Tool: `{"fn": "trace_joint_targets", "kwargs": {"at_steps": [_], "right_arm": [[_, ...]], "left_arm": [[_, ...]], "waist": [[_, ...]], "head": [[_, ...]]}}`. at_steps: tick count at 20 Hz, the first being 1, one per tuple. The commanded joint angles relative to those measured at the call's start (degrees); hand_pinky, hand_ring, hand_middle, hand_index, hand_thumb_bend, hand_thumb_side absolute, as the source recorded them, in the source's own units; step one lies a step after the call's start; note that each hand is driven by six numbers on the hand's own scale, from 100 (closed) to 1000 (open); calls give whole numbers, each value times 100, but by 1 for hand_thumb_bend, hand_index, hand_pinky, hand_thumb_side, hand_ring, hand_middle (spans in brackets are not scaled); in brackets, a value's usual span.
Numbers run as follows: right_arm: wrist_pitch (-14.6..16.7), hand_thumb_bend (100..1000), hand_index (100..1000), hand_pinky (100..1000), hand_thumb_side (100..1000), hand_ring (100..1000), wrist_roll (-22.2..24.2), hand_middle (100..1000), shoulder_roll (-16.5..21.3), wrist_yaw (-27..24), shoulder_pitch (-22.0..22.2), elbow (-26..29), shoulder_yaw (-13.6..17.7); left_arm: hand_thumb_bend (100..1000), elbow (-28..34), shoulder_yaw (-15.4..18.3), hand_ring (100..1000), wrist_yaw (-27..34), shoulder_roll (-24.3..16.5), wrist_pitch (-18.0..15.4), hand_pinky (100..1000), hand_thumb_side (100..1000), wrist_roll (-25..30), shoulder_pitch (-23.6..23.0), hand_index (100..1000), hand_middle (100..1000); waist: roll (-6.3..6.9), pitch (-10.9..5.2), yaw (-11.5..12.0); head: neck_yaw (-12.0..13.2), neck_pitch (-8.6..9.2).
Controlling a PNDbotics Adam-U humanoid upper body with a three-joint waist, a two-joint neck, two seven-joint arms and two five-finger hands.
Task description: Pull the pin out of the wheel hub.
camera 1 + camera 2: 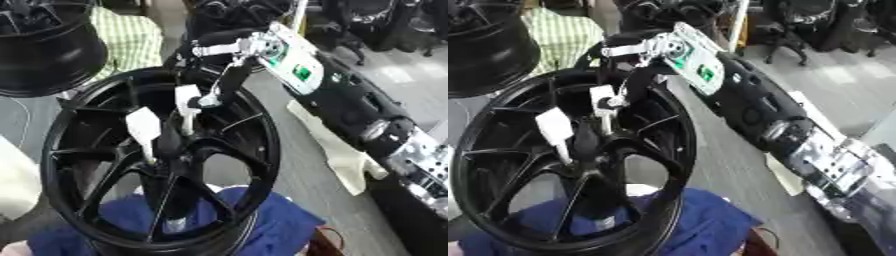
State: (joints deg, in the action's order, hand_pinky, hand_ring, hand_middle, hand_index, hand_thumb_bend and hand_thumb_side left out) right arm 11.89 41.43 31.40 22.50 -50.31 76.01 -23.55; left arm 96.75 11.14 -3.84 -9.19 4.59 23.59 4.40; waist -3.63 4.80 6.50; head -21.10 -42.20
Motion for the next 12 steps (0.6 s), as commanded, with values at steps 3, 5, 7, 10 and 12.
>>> {"fn": "trace_joint_targets", "kwargs": {"at_steps": [3, 5, 7, 10, 12], "right_arm": [[62, 312, 960, 759, 348, 772, 146, 897, 16, 242, -121, -46, 31], [80, 311, 961, 765, 350, 780, 165, 900, -6, 339, -122, -98, 41], [100, 311, 961, 770, 351, 788, 166, 901, -26, 428, -120, -152, 56], [132, 309, 958, 771, 351, 788, 157, 887, -55, 527, -114, -232, 68], [155, 311, 953, 769, 349, 786, 158, 875, -71, 573, -112, -261, 68]], "left_arm": [[148, 65, -16, 907, -10, -91, -5, 453, 530, 18, 50, 774, 620], [148, 64, -17, 907, -10, -90, -5, 453, 530, 19, 49, 774, 620], [148, 63, -17, 907, -9, -89, -3, 453, 530, 19, 48, 774, 620], [147, 65, -18, 907, -10, -87, -2, 453, 530, 22, 49, 774, 620], [148, 66, -17, 907, -10, -86, 0, 453, 530, 21, 50, 774, 620]], "waist": [[36, -87, 13], [36, -85, 17], [35, -84, 20], [33, -82, 26], [32, -82, 28]], "head": [[-22, 15], [-24, 16], [-28, 14], [-30, 12], [-32, 12]]}}
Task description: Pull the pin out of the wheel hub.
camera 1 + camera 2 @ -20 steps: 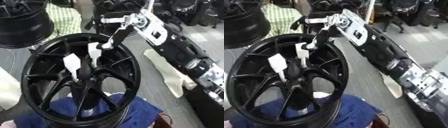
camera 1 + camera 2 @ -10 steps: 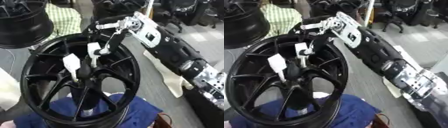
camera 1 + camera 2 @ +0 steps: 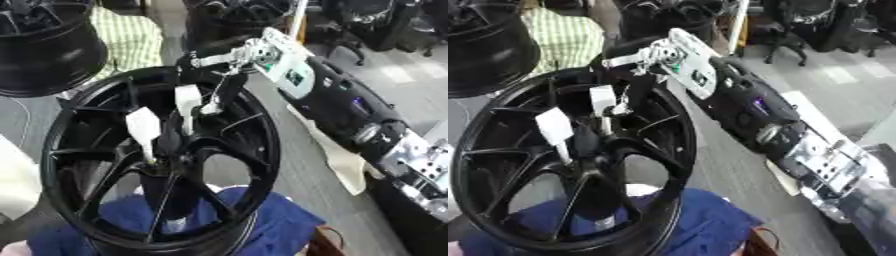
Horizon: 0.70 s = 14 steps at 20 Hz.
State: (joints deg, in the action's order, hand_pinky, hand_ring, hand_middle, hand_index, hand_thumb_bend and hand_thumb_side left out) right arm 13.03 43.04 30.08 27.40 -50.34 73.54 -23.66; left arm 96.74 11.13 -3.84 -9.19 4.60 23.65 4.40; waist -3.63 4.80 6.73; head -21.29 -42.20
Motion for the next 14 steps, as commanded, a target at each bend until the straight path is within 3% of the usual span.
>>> {"fn": "trace_joint_targets", "kwargs": {"at_steps": [1, 14], "right_arm": [[48, 311, 951, 769, 349, 785, -4, 868, 53, 100, -107, -28, 79], [91, 316, 891, 761, 347, 776, 4, 785, -84, 256, -113, -193, 66]], "left_arm": [[147, 67, -16, 908, -10, -86, 0, 453, 530, 15, 49, 774, 620], [147, 66, -24, 908, -9, -82, 0, 454, 531, 27, 49, 774, 620]], "waist": [[32, -82, 6], [32, -85, 30]], "head": [[-14, 12], [-45, 9]]}}
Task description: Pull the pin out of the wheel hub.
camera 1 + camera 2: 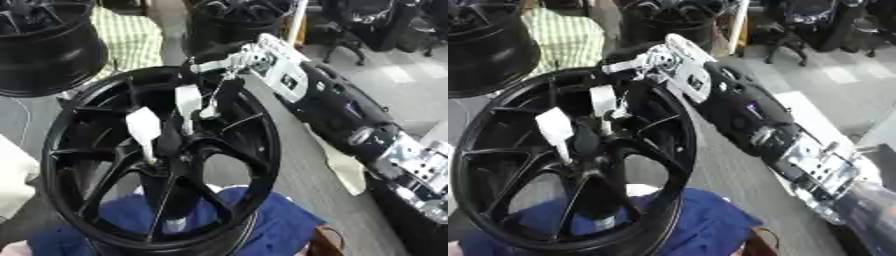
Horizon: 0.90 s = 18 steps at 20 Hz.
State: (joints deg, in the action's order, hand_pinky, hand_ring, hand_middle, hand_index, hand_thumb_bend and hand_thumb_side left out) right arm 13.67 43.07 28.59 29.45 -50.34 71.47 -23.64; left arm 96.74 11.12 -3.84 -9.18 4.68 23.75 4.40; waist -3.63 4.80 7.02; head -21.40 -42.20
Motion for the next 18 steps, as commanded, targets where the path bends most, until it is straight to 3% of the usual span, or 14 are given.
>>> {"fn": "trace_joint_targets", "kwargs": {"at_steps": [1, 7, 11, 18], "right_arm": [[30, 317, 888, 760, 346, 775, -4, 780, 55, 62, -112, 4, 62], [59, 314, 858, 757, 344, 769, -18, 730, 17, 119, -105, -43, 47], [67, 302, 812, 750, 337, 753, -60, 645, -1, 146, -117, -48, 50], [70, 228, 739, 725, 257, 708, -214, 542, 106, 93, -60, 118, 39]], "left_arm": [[147, 66, -23, 908, -9, -81, -7, 454, 531, 18, 50, 774, 620], [147, 66, -23, 909, -12, -79, -3, 454, 531, 22, 51, 774, 621], [146, 67, -27, 909, -14, -75, 1, 454, 531, 28, 53, 774, 621], [147, 69, -26, 909, -15, -75, 4, 454, 532, 32, 62, 774, 621]], "waist": [[31, -84, 5], [26, -82, 21], [22, -80, 32], [11, -78, 56]], "head": [[-36, 10], [-44, 8], [-52, 7], [-65, 12]]}}
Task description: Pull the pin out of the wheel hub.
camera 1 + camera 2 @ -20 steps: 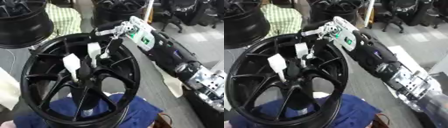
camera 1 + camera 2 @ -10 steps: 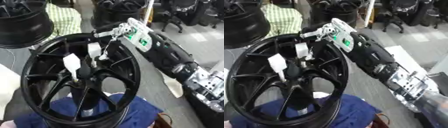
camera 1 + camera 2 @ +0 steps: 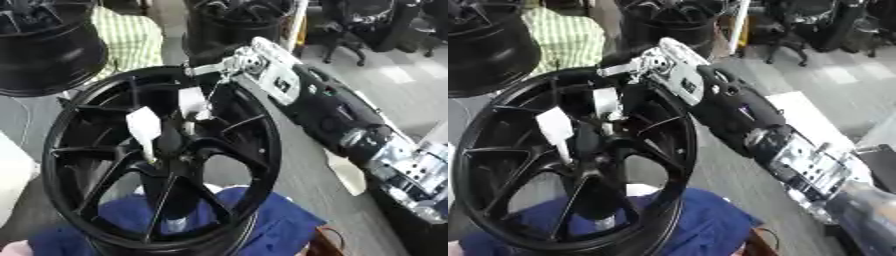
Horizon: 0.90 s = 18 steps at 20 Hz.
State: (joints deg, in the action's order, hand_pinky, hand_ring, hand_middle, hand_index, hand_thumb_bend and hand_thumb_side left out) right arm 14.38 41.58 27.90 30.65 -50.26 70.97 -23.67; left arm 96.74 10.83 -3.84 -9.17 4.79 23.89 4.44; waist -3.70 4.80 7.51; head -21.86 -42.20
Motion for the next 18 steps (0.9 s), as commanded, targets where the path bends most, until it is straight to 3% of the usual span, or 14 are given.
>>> {"fn": "trace_joint_targets", "kwargs": {"at_steps": [1, 7, 18], "right_arm": [[-9, 207, 728, 720, 236, 699, -83, 526, 202, -49, -53, 211, 37], [-77, 158, 690, 710, 171, 671, -165, 474, 309, -143, -56, 411, 34], [-170, 155, 684, 714, 157, 667, -151, 467, 482, -223, -338, 558, 142]], "left_arm": [[147, 70, 3, 909, -16, -76, -7, 454, 532, 20, 62, 774, 621], [147, 73, -1, 910, -16, -77, -1, 454, 532, 25, 72, 774, 621], [154, 87, -18, 909, -12, -89, 7, 454, 530, 35, 123, 773, 620]], "waist": [[16, -77, 11], [3, -76, 33], [-35, -52, 114]], "head": [[-19, 15], [-32, 15], [-65, 67]]}}
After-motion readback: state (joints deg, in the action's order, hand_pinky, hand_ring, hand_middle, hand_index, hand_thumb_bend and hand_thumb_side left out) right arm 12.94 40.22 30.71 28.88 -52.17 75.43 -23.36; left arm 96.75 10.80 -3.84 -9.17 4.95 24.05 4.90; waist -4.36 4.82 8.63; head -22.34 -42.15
